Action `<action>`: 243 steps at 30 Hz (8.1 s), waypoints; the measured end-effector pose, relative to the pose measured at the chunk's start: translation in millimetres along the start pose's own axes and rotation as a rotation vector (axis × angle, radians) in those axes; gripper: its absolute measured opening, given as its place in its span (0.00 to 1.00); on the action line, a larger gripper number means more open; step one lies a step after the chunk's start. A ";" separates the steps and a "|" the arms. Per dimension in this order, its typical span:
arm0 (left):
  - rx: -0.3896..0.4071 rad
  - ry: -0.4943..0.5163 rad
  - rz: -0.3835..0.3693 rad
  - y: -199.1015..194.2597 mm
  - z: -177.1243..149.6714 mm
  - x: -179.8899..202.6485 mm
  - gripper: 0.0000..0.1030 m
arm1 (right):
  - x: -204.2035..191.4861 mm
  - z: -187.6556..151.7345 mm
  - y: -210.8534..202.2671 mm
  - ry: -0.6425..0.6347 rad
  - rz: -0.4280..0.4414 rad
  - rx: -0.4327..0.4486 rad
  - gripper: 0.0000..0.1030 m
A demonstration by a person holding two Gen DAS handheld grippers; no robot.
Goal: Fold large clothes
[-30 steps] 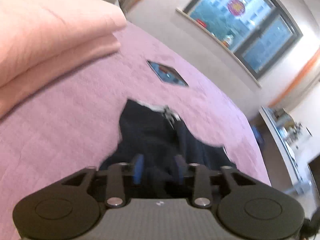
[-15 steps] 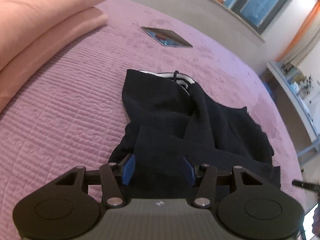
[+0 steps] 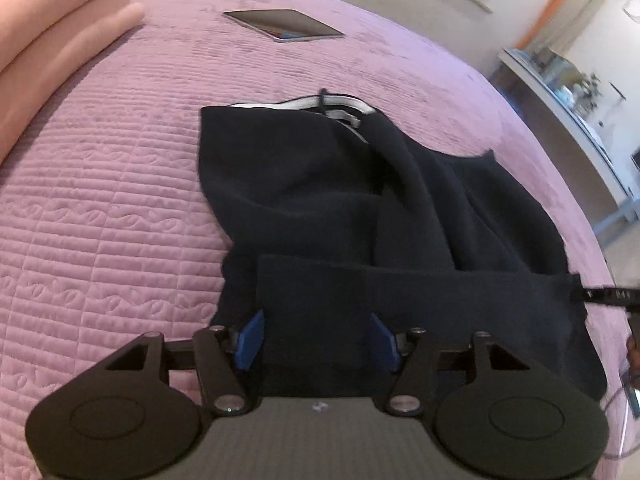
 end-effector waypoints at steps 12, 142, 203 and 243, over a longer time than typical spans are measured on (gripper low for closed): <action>0.051 -0.173 0.033 -26.7 -7.1 -8.7 0.65 | -2.5 -1.4 1.9 -0.013 0.045 0.070 0.71; 0.334 -0.027 0.386 112.7 148.7 -20.4 0.03 | -75.3 135.6 133.7 -0.334 -0.221 0.260 0.06; 0.309 -0.815 0.035 -16.7 -88.6 -50.1 0.49 | -196.9 -35.6 53.3 -0.375 0.078 0.145 0.22; 0.260 0.099 -0.592 59.1 37.7 280.3 0.10 | -56.1 -31.1 24.3 0.213 0.273 0.172 0.14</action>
Point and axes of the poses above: each gripper's, at about its wrist camera, not at the fingertips, and y roughly the way its jaws point, x to its right, z to its top, the point moved 6 cm from there along y, roughly the way its jaws point, and after that the axes turned 6 degrees about x, right-handed, at the moved point
